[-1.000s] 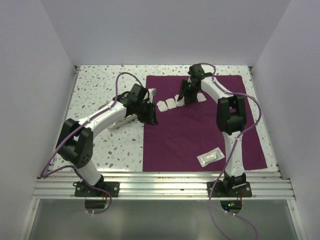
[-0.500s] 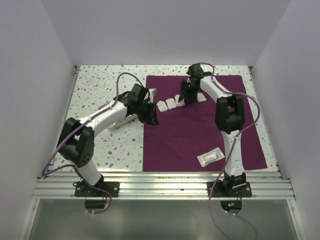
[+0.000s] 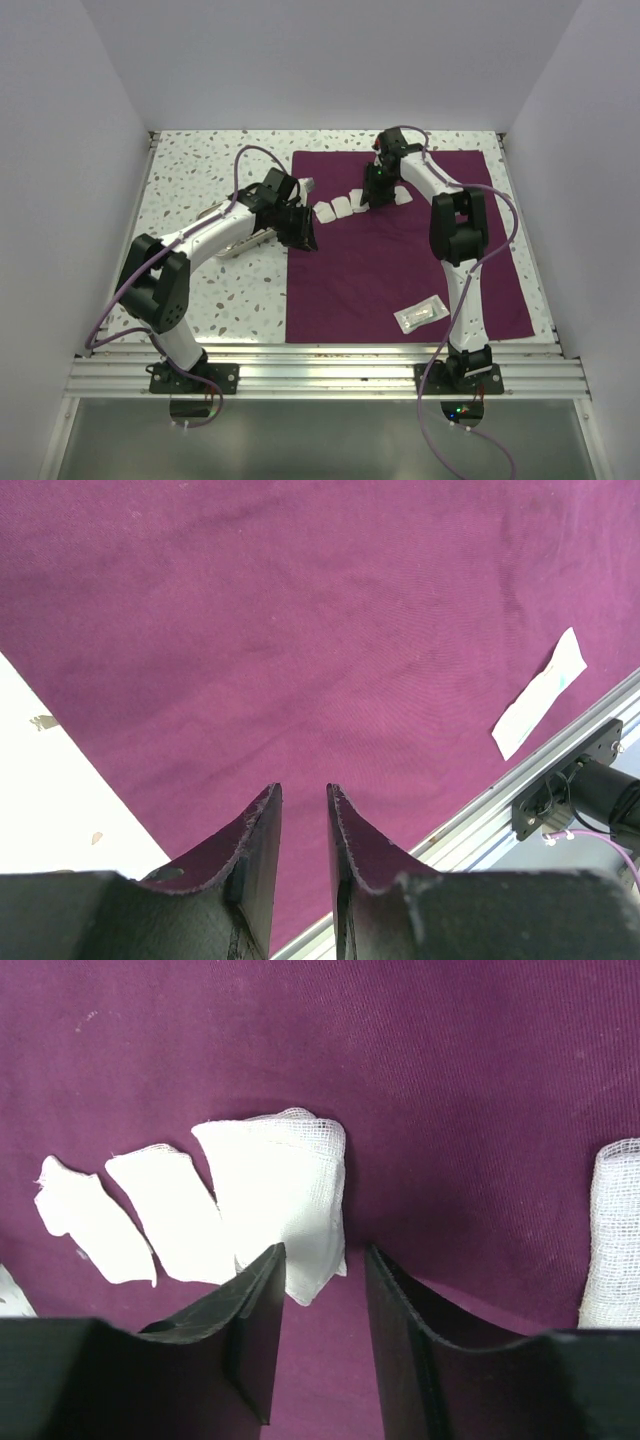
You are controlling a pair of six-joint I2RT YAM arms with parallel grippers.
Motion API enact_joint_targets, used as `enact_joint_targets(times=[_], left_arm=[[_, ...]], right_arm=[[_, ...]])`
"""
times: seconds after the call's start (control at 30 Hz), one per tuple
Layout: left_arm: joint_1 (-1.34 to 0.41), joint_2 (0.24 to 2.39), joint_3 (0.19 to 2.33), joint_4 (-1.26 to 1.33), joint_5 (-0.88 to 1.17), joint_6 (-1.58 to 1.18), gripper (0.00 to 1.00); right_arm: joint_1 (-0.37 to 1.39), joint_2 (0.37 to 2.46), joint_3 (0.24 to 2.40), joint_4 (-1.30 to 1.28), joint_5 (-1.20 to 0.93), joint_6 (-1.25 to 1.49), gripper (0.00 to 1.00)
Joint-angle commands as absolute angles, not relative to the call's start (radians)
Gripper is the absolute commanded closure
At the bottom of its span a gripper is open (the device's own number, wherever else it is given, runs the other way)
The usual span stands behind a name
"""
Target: Prepare the surgical pack
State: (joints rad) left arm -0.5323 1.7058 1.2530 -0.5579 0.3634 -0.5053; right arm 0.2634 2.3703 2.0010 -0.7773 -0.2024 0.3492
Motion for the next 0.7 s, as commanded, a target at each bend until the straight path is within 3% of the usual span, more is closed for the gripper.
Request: enact_joint_targets(times=[0.0,0.17,0.23,0.67], left_arm=[[-0.529,1.71,1.273,-0.519,0.376,-0.512,0.71],[-0.529,1.709,1.261,-0.511,0.379,-0.514,0.71],[-0.529,1.709,1.259,-0.509,0.379,-0.514,0.71],[-0.528,1.707,1.25,-0.497,0.38,-0.52,0.7]], right_arm=[[0.265,2.416,2.009,-0.804,-0.184,0.322,0.6],[0.264,2.416,2.02,-0.818,-0.164,0.304,0.7],[0.264,2.408,2.023,-0.818,-0.158,0.304,0.79],[0.265,2.382,2.071,-0.841,-0.209,0.331,0.85]])
